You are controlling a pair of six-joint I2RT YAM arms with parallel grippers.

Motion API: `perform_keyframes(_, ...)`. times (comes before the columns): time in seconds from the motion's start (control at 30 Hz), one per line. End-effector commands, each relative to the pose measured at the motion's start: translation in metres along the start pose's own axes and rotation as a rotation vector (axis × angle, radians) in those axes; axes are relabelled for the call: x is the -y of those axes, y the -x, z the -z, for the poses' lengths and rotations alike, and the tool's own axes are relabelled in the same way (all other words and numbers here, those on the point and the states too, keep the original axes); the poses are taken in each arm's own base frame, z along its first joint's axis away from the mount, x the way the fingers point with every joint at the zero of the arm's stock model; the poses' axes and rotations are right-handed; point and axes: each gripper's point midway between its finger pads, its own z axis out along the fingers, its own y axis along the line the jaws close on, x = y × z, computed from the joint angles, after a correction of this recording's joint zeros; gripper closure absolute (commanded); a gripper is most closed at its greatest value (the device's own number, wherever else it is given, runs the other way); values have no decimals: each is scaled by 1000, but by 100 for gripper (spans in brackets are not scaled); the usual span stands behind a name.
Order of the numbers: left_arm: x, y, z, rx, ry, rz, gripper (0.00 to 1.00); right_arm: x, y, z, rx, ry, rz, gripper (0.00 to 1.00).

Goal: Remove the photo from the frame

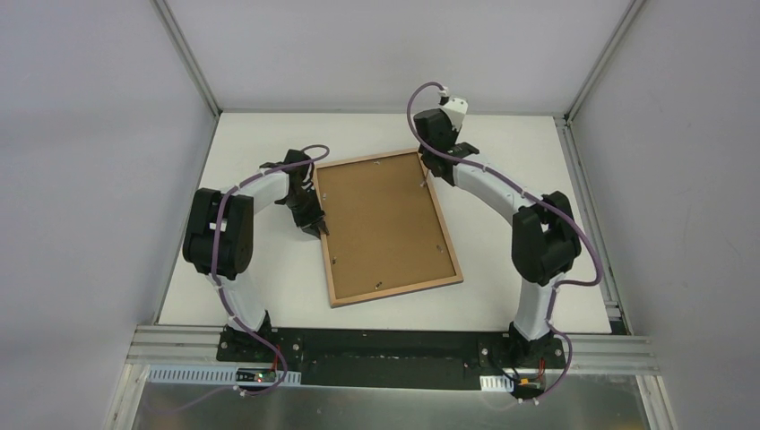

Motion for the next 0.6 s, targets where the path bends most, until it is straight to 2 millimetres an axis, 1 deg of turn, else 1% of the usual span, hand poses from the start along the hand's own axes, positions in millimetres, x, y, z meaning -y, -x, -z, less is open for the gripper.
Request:
perform_keyframes(0.0,-39,-33,-18,-121,155,-3,100,-29,15,-2,51,56,-34,100)
perform_keyframes(0.1,-40,-35,-18,-132,155,-7,100,-35,20,-4,64,59,-39,100)
perform_keyframes(0.3,-41,-38,-19,-142,153,-7,100,-44,23,-16,86,60,-1,100)
perform_keyframes(0.37,-40,-38,-18,-142,148,-11,100,-46,27,-16,96,61,9,100)
perform_keyframes(0.43,-40,-38,-18,-142,149,-9,100,-46,29,-14,94,60,25,100)
perform_keyframes(0.5,-40,-37,-18,-140,154,-1,100,-43,33,-5,98,61,36,100)
perform_keyframes(0.53,-40,-37,-18,-142,156,4,100,-39,29,-3,96,54,45,100)
perform_keyframes(0.57,-40,-37,-18,-141,158,12,100,-37,35,4,115,56,39,100)
